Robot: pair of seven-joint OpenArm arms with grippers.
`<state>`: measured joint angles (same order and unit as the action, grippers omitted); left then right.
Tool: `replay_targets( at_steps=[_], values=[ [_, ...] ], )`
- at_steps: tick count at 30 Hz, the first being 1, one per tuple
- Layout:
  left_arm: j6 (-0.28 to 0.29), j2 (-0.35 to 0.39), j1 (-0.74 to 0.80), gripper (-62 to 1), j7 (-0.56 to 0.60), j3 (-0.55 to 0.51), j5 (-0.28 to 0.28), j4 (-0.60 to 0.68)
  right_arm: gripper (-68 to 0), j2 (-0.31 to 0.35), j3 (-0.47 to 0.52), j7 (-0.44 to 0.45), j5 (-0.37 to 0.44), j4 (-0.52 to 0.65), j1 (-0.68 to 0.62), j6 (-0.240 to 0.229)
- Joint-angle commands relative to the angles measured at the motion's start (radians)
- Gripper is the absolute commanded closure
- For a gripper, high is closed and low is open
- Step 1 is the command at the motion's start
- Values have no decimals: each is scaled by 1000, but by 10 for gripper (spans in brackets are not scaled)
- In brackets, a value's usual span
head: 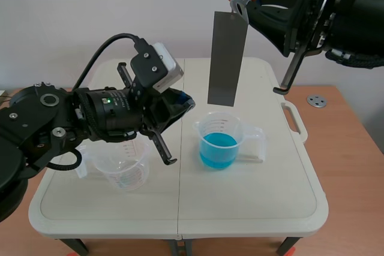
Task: Hold the metal plate by the orange handle, dip it into the blue solution, take it out and point at it, then put the plate back in the beaker on the left.
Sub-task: 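Raise the plate and point at it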
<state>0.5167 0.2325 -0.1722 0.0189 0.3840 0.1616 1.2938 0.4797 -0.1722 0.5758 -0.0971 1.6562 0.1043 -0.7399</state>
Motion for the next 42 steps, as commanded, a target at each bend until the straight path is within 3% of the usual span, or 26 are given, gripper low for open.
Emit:
replay_targets(
  at_steps=[1, 17, 21, 24, 32, 42],
  values=[
    [-5, -8, -11, -31, 10, -3, -6, 26, -13, 16, 11, 14, 23, 21, 12, -6],
    [-5, 5, -10, -31, 8, -6, 14, 26, -13, 16, 11, 14, 23, 21, 12, -6],
    [-6, 39, 8, -31, 36, -36, -26, 35, -13, 15, 11, 14, 23, 21, 12, -6],
    [-8, 79, 50, -31, 53, -85, -51, 78, -13, 15, 11, 14, 23, 21, 12, -6],
    [-9, 188, 243, -31, 86, -244, -55, 262, -13, 15, 10, 14, 23, 21, 12, -6],
    [-9, 268, 528, -31, 159, -514, -198, 413, -13, 15, 10, 14, 23, 21, 12, -6]
  ],
)
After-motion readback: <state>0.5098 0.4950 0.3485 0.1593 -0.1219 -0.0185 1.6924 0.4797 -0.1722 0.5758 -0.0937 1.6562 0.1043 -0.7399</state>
